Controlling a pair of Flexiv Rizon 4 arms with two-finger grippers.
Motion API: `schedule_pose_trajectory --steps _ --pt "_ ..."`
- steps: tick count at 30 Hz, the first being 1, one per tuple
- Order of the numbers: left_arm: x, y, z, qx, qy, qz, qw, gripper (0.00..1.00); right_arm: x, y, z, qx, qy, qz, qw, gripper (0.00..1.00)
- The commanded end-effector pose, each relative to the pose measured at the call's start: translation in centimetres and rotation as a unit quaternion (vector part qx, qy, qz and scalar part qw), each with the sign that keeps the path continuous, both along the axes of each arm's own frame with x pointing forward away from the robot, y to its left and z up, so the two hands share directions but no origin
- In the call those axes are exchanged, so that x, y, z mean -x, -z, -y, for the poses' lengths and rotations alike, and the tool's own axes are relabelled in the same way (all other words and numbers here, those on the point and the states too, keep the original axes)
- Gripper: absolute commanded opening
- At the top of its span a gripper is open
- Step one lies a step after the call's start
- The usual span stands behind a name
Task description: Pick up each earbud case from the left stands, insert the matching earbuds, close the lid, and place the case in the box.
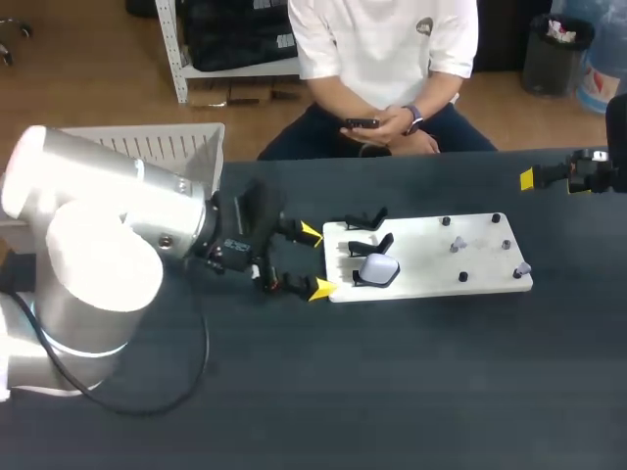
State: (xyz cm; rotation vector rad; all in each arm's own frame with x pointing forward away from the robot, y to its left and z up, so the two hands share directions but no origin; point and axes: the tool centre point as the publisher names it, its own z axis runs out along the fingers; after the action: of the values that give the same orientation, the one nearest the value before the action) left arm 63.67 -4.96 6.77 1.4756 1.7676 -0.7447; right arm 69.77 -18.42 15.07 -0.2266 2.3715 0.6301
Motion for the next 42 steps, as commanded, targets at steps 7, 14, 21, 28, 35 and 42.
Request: schedule_pose_trajectory --steps 7,14,21,28,35,42 --pt "-1.8 2.1 3.6 -0.009 0.021 -0.011 1.000 1.00 -0.1 0.1 0.0 0.000 -0.001 0.000 1.000 1.00" --pt "-2.4 3.4 4.7 0.002 0.019 -0.023 1.000 1.00 -0.1 0.1 0.0 0.000 -0.001 0.000 1.000 1.00" --pt "-2.5 4.2 5.2 0.014 0.023 -0.022 0.999 0.91 -0.1 0.1 0.0 0.000 -0.001 0.000 1.000 1.00" --pt "-2.6 4.5 5.5 0.027 0.022 -0.022 0.999 0.82 -0.1 0.1 0.0 0.000 -0.001 0.000 1.000 1.00" --pt "-2.7 5.1 5.7 0.046 0.030 -0.025 0.998 0.80 -0.1 0.1 0.0 0.000 -0.001 0.000 1.000 1.00" --pt "-2.8 5.3 6.1 0.050 0.034 -0.027 0.998 0.66 -0.1 0.1 0.0 0.000 -0.001 0.000 1.000 1.00"
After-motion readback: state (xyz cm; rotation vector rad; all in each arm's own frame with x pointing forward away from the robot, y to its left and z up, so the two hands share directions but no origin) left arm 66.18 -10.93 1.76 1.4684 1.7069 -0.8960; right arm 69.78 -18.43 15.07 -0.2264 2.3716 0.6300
